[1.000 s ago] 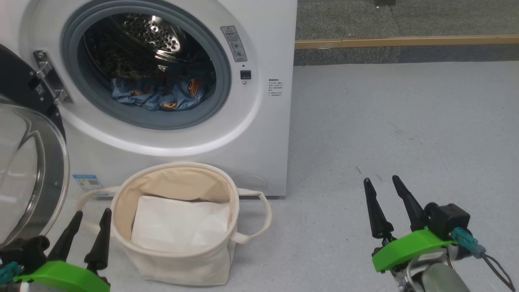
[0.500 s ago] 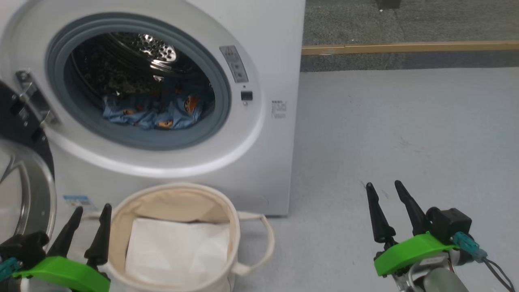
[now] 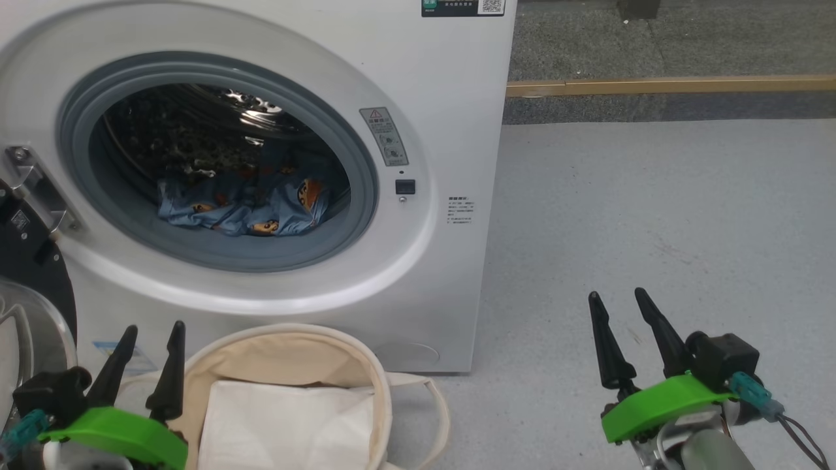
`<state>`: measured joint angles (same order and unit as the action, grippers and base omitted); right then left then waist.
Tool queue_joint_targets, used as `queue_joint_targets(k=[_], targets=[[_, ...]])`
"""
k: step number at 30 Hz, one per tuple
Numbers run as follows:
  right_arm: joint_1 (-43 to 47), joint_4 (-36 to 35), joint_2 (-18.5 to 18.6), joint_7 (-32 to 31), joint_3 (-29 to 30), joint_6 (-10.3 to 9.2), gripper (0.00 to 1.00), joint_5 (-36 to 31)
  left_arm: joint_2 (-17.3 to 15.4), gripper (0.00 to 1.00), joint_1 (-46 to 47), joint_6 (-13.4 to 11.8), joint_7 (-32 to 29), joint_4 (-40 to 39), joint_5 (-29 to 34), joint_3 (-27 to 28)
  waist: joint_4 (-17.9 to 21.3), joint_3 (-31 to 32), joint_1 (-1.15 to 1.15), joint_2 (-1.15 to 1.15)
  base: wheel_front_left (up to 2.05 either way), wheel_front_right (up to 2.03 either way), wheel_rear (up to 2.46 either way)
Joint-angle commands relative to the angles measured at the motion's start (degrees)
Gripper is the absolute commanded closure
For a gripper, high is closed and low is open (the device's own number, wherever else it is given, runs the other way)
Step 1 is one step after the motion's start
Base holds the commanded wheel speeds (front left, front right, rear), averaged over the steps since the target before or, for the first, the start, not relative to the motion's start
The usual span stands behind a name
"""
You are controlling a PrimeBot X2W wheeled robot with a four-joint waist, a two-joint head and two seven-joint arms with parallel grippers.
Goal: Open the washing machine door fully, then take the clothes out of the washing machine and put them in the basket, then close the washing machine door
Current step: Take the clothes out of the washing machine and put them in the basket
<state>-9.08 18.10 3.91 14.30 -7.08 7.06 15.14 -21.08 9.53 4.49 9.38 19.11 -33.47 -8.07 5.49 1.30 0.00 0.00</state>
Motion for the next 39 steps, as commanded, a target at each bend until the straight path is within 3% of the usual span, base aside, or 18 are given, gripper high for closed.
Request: queue_joint_targets(k=[1,11,23,32,39], targets=[[-1.9,-1.9,-0.3,0.7,-1.4,0.43,0.0,-0.3,-1.7,0.0,3.2,-0.6,0.9,-1.0,0.8,2.4,0.0,0.0,0.0,0.0,0.0,0.0,0.0],[-1.9,-2.2,-0.2,0.7,-1.6,0.43,0.0,-0.1,-1.5,0.0,3.9,-1.8,1.5,0.5,1.6,1.8,-0.1,-0.3,0.0,0.0,0.0,0.0,0.0],[-3.5,-2.7,-0.1,0.7,-2.6,0.43,0.0,0.4,-1.0,0.0,13.3,-3.5,-0.1,10.2,5.4,-2.0,1.3,-3.1,0.0,0.0,0.0,0.0,0.0],[-6.1,-5.4,0.1,0.7,-2.3,0.43,0.0,0.1,-1.7,0.0,26.1,-4.9,-3.3,19.1,9.4,-5.1,2.4,-10.8,0.0,0.0,0.0,0.0,0.0],[-8.9,-7.9,0.0,0.7,-1.7,0.43,0.0,-0.1,-2.2,0.0,38.4,-8.0,-5.7,27.4,15.1,-8.9,3.0,-18.0,0.0,0.0,0.0,0.0,0.0]])
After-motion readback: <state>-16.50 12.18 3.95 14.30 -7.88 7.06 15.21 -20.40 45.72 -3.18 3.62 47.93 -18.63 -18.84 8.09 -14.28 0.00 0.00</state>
